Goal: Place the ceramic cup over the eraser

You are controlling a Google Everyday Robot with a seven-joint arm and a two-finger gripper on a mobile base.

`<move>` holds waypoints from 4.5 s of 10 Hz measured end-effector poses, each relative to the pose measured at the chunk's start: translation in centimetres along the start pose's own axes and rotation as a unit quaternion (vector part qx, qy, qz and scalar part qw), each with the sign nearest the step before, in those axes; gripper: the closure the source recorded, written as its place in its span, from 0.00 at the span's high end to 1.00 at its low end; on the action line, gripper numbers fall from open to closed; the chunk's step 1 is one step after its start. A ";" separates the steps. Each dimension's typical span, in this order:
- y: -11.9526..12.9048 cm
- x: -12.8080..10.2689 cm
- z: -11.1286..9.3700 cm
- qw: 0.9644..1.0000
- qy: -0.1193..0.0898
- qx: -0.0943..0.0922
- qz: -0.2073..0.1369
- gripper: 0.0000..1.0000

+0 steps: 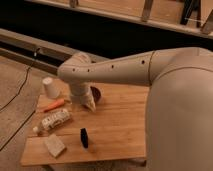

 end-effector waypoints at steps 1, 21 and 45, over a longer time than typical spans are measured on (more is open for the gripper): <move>0.0 0.0 0.0 1.000 0.000 0.000 0.000 0.65; 0.0 0.0 0.0 1.000 0.000 0.000 0.000 0.65; 10.3 -13.6 -5.6 0.980 -0.111 0.039 -0.160 0.65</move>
